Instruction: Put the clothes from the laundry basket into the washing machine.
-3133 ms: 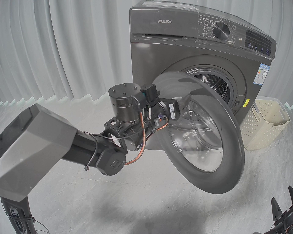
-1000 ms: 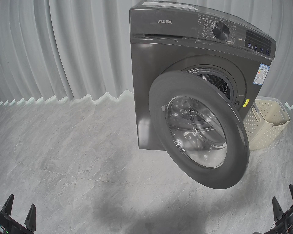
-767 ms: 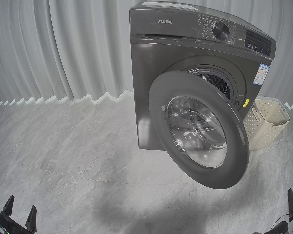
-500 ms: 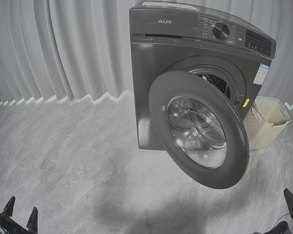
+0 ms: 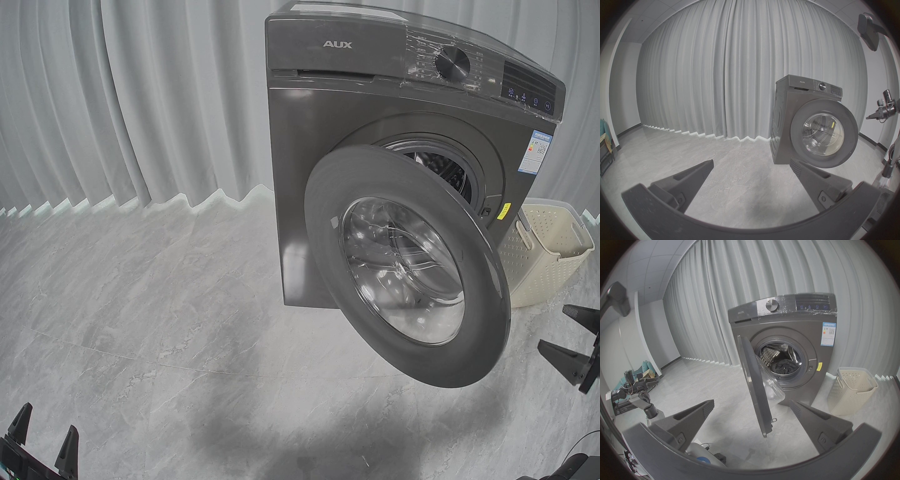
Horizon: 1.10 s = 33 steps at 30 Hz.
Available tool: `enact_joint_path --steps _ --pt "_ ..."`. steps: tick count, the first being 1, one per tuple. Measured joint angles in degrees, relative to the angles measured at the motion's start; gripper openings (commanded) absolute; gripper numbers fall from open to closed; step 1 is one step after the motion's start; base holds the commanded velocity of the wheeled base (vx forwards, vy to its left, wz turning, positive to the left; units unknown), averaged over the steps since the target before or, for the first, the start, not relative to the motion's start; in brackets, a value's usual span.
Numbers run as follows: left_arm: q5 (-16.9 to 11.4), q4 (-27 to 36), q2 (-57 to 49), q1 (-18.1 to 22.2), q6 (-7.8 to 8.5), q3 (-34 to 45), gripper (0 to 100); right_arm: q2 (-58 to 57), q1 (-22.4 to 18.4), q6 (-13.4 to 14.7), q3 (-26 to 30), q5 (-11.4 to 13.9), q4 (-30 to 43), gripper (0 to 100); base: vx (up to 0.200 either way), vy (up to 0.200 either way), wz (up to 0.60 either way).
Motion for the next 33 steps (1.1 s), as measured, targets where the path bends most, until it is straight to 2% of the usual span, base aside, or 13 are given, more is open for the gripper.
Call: enact_joint_path --steps 8,14,19,26,30,33 --pt "0.0 0.0 0.0 0.0 -0.02 0.0 100 14.3 2.1 -0.5 -6.2 -2.6 -2.4 100 0.0 0.0 0.0" --pt "0.0 0.0 0.0 0.0 -0.05 0.0 100 22.2 3.6 -0.5 -8.9 -8.5 -7.6 100 0.0 0.0 0.0" --pt "0.1 0.0 0.0 0.0 -0.13 0.0 100 25.6 3.1 -0.3 -9.9 -11.6 -11.3 100 0.0 0.0 0.0" --pt "0.1 0.0 0.1 0.0 -0.06 0.0 100 26.7 -3.6 -0.5 -11.3 -12.4 -11.8 100 0.0 0.0 0.0" --pt "0.1 0.0 0.1 0.0 0.0 0.0 100 27.5 -8.9 -0.4 -13.3 -14.3 -13.7 100 0.0 0.0 0.0" --pt "0.1 0.0 0.1 0.0 0.0 0.0 100 29.8 -11.6 -0.2 -14.9 -15.9 -17.8 100 0.0 0.0 0.0"
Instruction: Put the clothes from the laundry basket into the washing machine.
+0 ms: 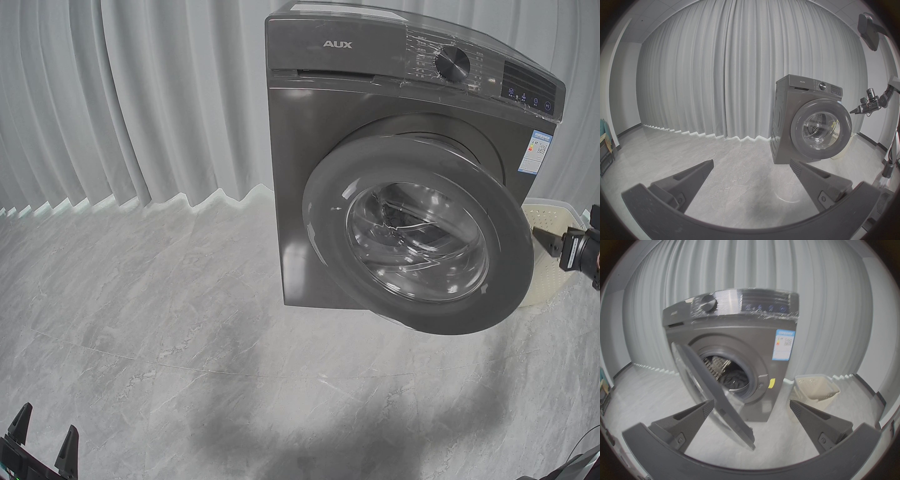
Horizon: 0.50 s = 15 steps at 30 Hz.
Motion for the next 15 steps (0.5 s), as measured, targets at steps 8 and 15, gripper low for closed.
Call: enact_joint_path --steps 8,15 --pt "0.1 0.0 0.0 0.0 0.11 0.0 100 5.8 -4.9 -0.1 -0.9 0.9 -4.5 100 0.0 -0.075 0.0" --pt "0.1 0.0 0.0 0.0 0.2 0.0 100 1.1 -4.9 -2.3 3.0 5.1 4.0 100 0.0 -0.2 0.0"
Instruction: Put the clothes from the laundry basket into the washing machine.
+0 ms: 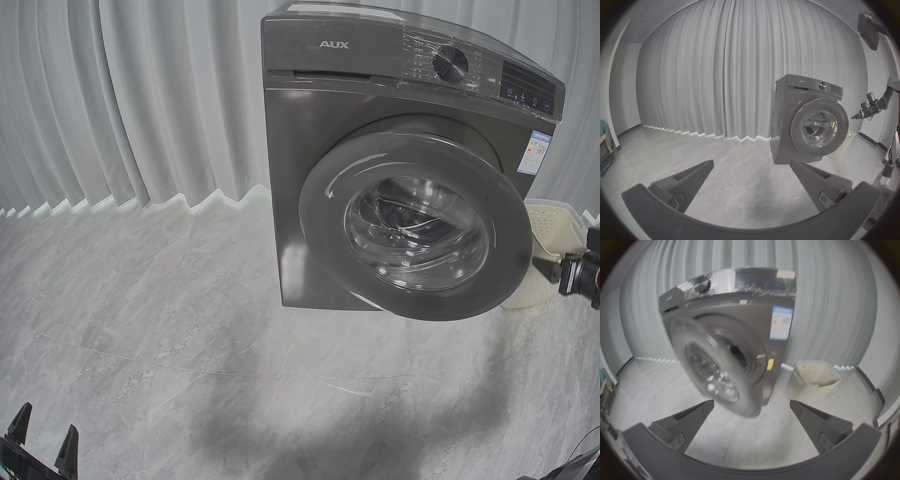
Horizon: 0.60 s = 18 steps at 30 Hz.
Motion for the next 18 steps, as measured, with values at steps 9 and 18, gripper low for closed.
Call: enact_joint_path --steps 9,18 --pt "0.0 0.0 0.0 0.0 0.02 0.0 100 -11.1 7.6 -2.0 3.9 4.8 17.8 100 0.0 -0.2 0.0" --pt "-0.3 0.0 0.0 0.0 0.51 0.0 100 -15.8 20.7 8.2 5.1 7.8 20.5 100 0.022 0.0 0.0"
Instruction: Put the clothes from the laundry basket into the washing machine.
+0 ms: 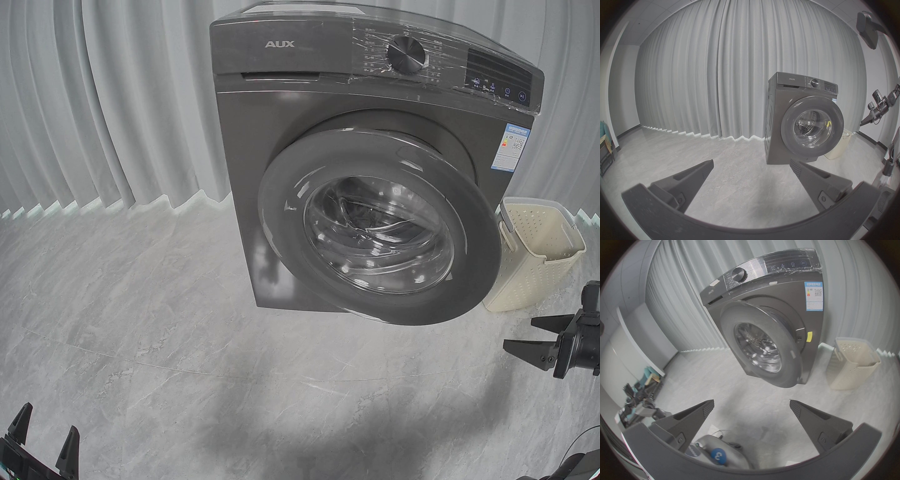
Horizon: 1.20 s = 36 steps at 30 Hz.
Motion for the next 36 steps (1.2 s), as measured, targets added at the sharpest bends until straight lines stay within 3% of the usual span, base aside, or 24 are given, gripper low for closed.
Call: enact_joint_path --steps 5,9,17,27,32,36 --pt "-0.2 0.0 0.0 0.0 0.22 0.0 100 0.9 5.0 5.0 0.1 0.6 -4.5 100 0.2 0.0 0.0" --pt "-0.2 0.0 0.0 0.0 0.28 0.0 100 3.0 6.4 5.9 0.5 0.6 -7.2 100 0.2 0.0 0.0" --pt "-0.2 0.0 0.0 0.0 0.37 0.0 100 8.0 7.1 6.2 0.7 0.3 -11.0 100 0.0 0.0 0.0" --pt "-0.2 0.0 0.0 0.0 0.33 0.0 100 15.5 5.7 6.5 -0.5 -6.3 -21.1 100 0.0 0.0 0.0" --pt "-0.1 0.0 0.0 0.0 0.41 0.0 100 18.6 2.7 7.4 -3.2 -10.0 -27.1 100 0.0 0.0 0.0" --pt "0.0 0.0 0.0 0.0 0.52 0.0 100 20.4 0.0 7.6 -4.1 -11.2 -32.3 100 0.0 -0.05 0.0"
